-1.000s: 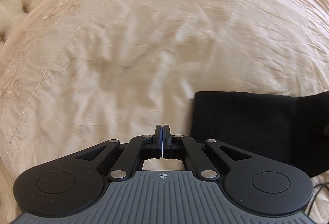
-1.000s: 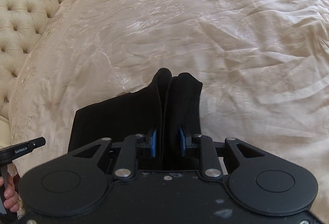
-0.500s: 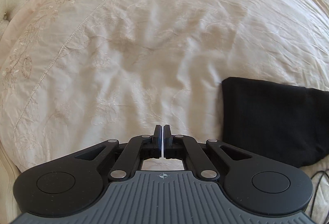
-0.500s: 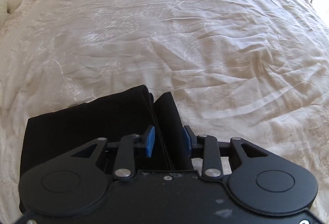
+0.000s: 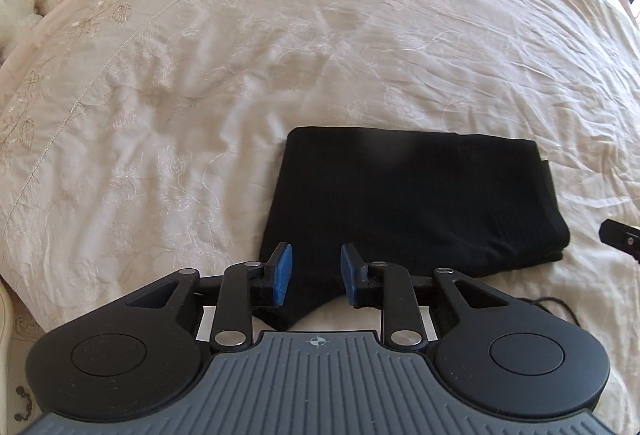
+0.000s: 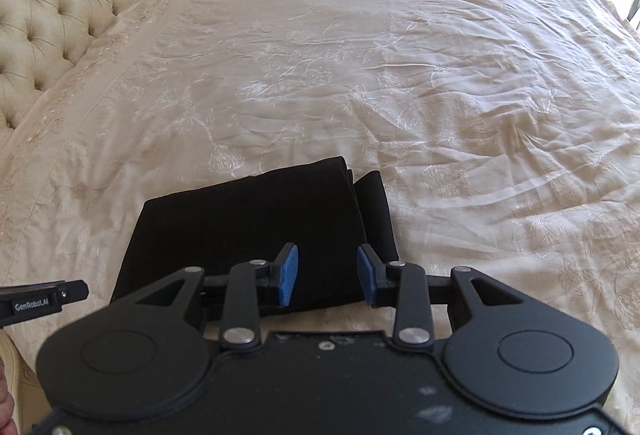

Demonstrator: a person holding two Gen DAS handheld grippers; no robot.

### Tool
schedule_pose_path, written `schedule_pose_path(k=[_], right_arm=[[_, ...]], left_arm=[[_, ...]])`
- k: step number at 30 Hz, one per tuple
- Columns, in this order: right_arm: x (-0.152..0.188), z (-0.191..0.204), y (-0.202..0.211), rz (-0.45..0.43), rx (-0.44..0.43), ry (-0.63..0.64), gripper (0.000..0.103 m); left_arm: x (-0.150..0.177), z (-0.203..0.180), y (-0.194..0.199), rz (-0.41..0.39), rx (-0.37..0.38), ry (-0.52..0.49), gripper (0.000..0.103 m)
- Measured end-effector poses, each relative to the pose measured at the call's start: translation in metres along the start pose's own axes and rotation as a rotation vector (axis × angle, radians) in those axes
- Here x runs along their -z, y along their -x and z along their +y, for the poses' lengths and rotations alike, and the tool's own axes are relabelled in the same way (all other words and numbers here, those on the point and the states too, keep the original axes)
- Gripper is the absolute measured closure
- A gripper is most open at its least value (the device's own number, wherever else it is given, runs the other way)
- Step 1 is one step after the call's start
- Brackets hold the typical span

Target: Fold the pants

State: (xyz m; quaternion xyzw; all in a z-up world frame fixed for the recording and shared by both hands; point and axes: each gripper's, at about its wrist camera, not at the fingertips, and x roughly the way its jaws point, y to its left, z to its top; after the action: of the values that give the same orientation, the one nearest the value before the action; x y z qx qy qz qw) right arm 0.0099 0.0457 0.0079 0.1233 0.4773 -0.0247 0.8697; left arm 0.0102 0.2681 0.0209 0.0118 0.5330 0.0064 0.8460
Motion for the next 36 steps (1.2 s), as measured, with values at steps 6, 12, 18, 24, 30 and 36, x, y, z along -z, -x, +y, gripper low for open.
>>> schedule_pose_path(k=[6, 12, 18, 24, 30, 36], right_arm=[[0.018, 0.002, 0.035, -0.018, -0.006, 0.028, 0.066], [0.031, 0.007, 0.057, -0.059, 0.001, 0.101, 0.065], [0.038, 0.009, 0.066, -0.049, -0.029, 0.133, 0.065], [0.036, 0.000, 0.071, -0.059, -0.040, 0.095, 0.065], [0.040, -0.006, 0.076, -0.069, -0.047, 0.077, 0.065], [0.044, -0.008, 0.082, -0.080, -0.060, 0.081, 0.064]], left_arm=[[0.010, -0.033, 0.022, -0.016, -0.016, -0.040, 0.065], [0.015, -0.056, 0.038, -0.056, -0.008, -0.062, 0.063], [0.024, -0.069, 0.047, -0.064, -0.025, -0.073, 0.063], [0.031, -0.070, 0.051, -0.061, -0.030, -0.066, 0.063], [0.037, -0.068, 0.055, -0.063, -0.039, -0.044, 0.063], [0.043, -0.070, 0.059, -0.064, -0.050, -0.035, 0.063]])
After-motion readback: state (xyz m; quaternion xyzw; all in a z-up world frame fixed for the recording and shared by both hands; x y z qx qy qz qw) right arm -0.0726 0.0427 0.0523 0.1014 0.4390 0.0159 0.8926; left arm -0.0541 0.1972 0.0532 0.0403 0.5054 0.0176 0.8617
